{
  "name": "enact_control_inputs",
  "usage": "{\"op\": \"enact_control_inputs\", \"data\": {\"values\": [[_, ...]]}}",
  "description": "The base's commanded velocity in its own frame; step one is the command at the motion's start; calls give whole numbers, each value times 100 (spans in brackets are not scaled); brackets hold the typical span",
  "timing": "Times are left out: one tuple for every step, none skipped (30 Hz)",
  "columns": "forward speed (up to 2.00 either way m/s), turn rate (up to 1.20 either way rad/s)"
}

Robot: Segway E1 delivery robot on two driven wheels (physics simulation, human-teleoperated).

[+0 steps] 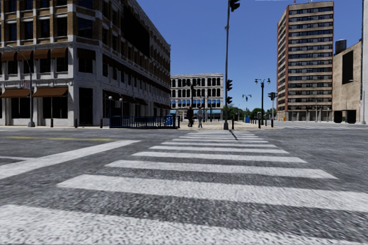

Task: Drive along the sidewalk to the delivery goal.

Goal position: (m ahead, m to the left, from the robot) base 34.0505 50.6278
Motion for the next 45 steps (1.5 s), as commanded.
{"op": "enact_control_inputs", "data": {"values": [[154, -35], [155, -35], [155, -35], [156, -35], [156, -35], [157, -35], [158, -35], [160, -35], [161, -35], [161, -35], [162, -35], [162, -35], [163, -35], [163, -35], [163, -35], [164, -35], [166, -35], [166, -35], [168, -35], [170, -35], [172, -35], [174, -35], [176, -35], [176, -35], [176, -35], [176, -35], [177, -33], [179, -19], [184, 0], [189, 0], [189, 0], [200, 0], [200, 0], [200, 0], [200, 0], [200, 0], [200, 0], [200, 0], [200, 0], [200, 0], [200, 0], [200, 0], [200, 0], [200, 0], [200, 0]]}}
